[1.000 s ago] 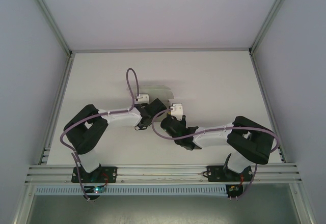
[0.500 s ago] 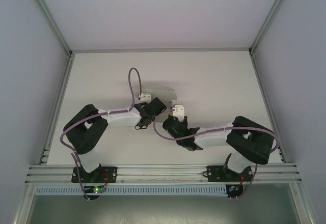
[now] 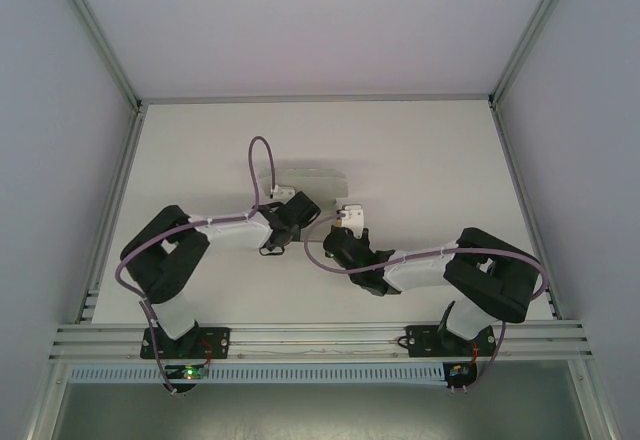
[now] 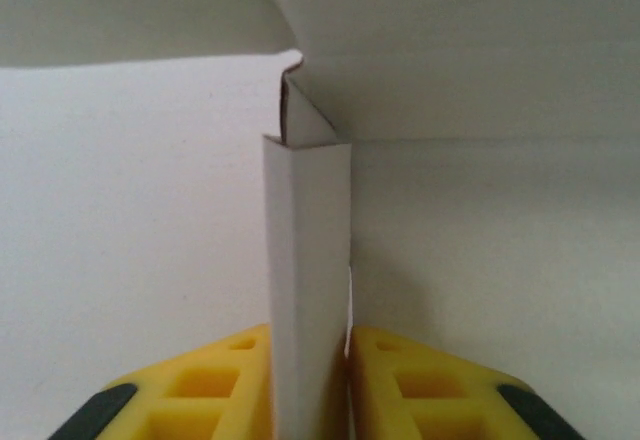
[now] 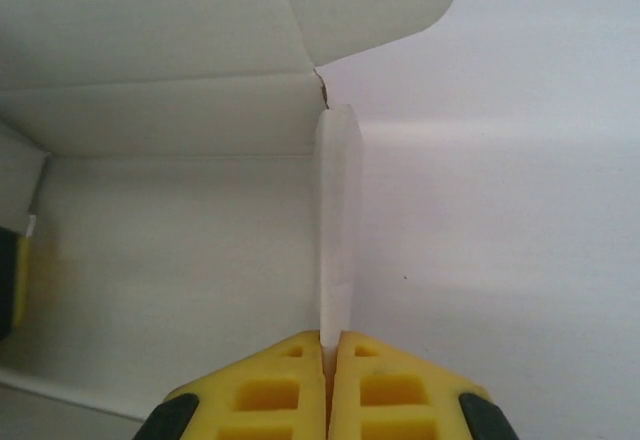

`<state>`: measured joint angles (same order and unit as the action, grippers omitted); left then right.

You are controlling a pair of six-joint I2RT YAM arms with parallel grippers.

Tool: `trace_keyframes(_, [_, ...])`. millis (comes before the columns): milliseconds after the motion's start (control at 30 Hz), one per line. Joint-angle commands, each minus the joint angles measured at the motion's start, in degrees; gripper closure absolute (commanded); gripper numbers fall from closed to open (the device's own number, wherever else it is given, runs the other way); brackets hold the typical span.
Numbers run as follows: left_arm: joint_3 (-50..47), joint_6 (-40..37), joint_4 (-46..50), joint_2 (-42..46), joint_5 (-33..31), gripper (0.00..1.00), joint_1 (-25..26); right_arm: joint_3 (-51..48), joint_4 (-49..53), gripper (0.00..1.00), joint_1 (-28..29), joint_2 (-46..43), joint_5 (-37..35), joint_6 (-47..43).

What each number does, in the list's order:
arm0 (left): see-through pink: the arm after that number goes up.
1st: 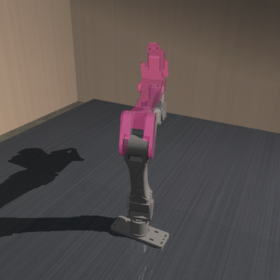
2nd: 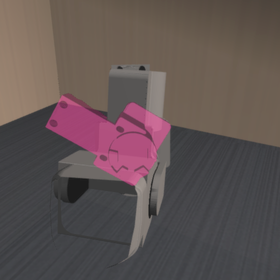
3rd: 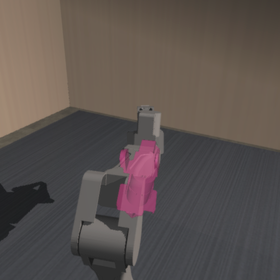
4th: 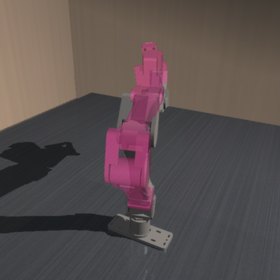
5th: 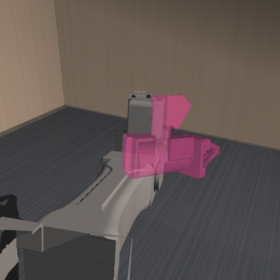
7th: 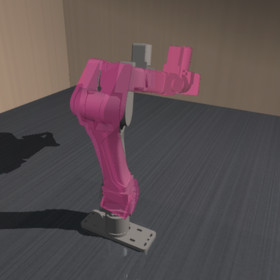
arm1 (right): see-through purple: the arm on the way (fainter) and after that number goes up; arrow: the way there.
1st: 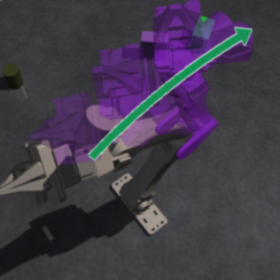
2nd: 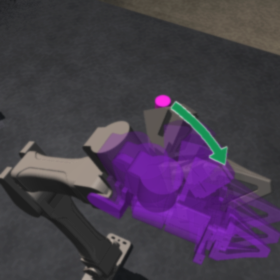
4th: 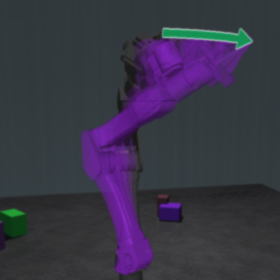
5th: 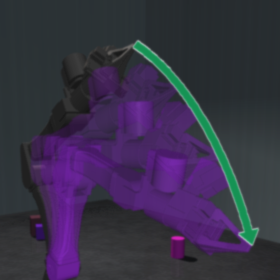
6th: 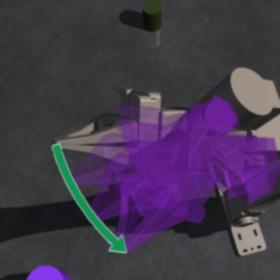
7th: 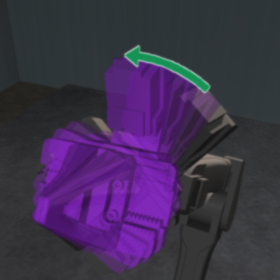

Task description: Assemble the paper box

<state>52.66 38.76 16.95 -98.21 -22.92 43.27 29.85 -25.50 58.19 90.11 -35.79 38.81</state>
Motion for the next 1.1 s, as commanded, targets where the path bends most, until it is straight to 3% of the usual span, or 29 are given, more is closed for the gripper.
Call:
trace_keyframes(0, [-1.33, -0.8, -3.02, 4.16, 5.54, 0.73, -0.38, 0.85, 1.27, 1.0, 0.02, 0.71, 2.48, 0.11])
trace_keyframes(200, [-1.47, -1.06, -3.28, 8.28, 6.68, 0.64, -0.43, 2.61, 3.6, 1.0, -0.08, 1.81, 3.04, 0.48])
trace_keyframes(467, [-0.4, 0.46, 2.37, 8.37, 1.32, 0.5, -0.47, 2.93, 4.85, 1.0, -0.07, 1.47, 2.46, 0.61])
trace_keyframes(533, [-1.5, 0.72, 1.18, 9.23, 2.58, 0.49, -0.72, 3.24, 5.73, 1.0, -0.16, 1.74, 2.05, 0.68])
trace_keyframes(833, [-5.92, 3.56, 0.49, 16.36, 6.43, 0.49, -3.77, 3.53, 7.15, 1.0, -0.66, 2.54, 1.91, 1.16])
trace_keyframes(1067, [-10.21, 4.86, -1.79, 19.47, 12.49, 0.62, -7.54, 3.66, 7.04, 1.0, -0.93, 3.23, 2.81, 1.36])
